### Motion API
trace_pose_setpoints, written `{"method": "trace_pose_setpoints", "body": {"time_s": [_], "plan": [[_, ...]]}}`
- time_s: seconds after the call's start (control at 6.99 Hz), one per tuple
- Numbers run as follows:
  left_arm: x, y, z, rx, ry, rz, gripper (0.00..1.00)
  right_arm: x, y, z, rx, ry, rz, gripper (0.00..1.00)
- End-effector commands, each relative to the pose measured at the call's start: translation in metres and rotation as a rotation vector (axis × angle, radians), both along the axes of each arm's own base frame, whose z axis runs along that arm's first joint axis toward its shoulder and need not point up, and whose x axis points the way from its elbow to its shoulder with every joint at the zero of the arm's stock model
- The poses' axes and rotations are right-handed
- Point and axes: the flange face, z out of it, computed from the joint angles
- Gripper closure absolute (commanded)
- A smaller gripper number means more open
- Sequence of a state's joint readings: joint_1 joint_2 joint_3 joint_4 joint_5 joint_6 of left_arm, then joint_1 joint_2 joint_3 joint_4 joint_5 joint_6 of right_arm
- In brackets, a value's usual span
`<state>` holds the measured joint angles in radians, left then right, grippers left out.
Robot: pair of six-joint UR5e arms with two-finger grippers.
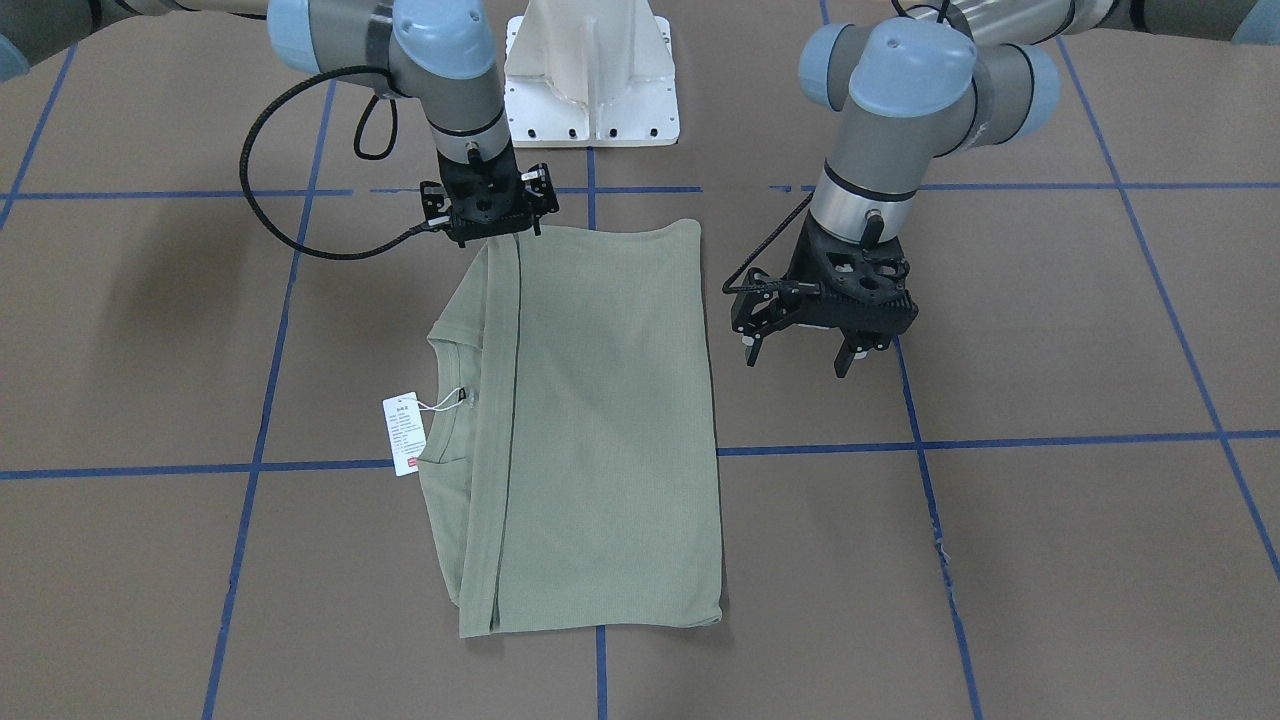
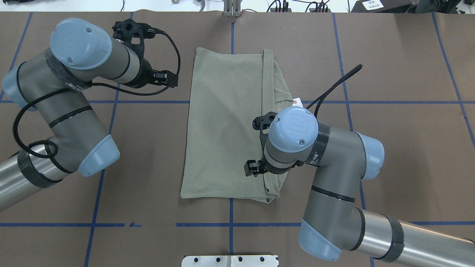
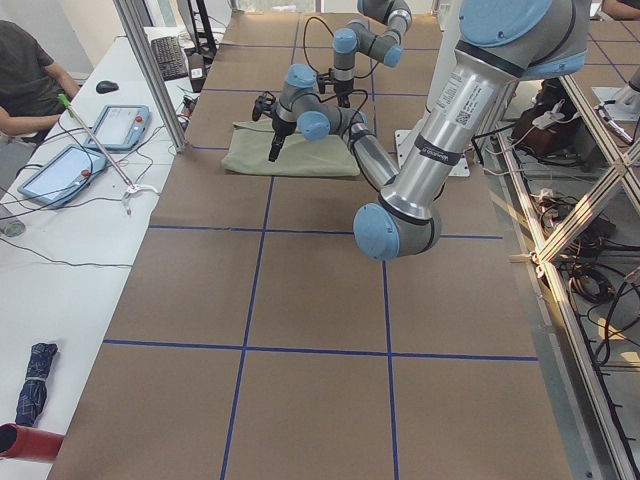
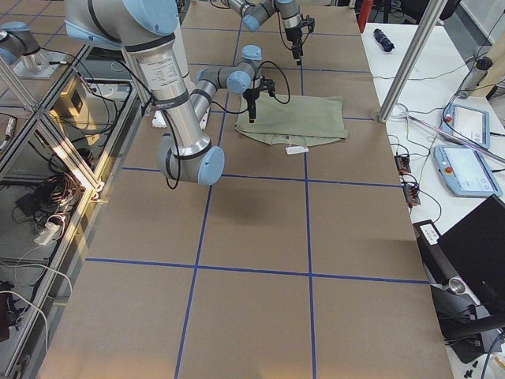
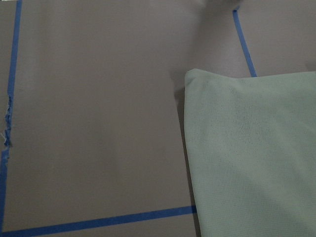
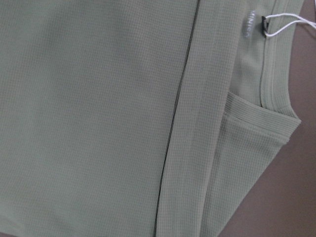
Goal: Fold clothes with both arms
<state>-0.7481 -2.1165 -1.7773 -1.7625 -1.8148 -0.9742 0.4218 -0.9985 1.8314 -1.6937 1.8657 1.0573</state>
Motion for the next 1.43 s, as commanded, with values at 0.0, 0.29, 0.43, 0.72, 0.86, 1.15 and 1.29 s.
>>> {"method": "trace_pose_setpoints", "body": {"time_s": [0.0, 0.29, 0.43, 0.72, 0.86, 1.15, 1.29], "plan": [[0.003, 0.005, 0.001, -0.006, 0.001, 0.005, 0.0, -0.024, 0.007, 0.015, 0.038, 0.044, -0.061, 0.0], [0.008, 0.006, 0.004, -0.012, -0.001, 0.011, 0.0, -0.036, 0.025, 0.023, 0.035, 0.063, -0.088, 0.0], [0.012, 0.01, 0.004, -0.014, 0.002, 0.017, 0.0, -0.037, 0.028, 0.025, 0.031, 0.071, -0.095, 0.0], [0.012, 0.01, 0.003, -0.012, 0.006, 0.019, 0.0, -0.036, 0.028, 0.031, 0.028, 0.081, -0.095, 0.0], [0.012, 0.01, 0.002, -0.01, 0.008, 0.019, 0.0, -0.036, 0.025, 0.031, 0.034, 0.084, -0.086, 0.0], [0.012, 0.01, 0.002, -0.01, 0.008, 0.019, 0.0, -0.033, 0.024, 0.044, 0.03, 0.105, -0.082, 0.0], [0.012, 0.01, 0.003, -0.01, 0.008, 0.019, 0.0, -0.032, 0.022, 0.046, 0.029, 0.108, -0.079, 0.0]]}}
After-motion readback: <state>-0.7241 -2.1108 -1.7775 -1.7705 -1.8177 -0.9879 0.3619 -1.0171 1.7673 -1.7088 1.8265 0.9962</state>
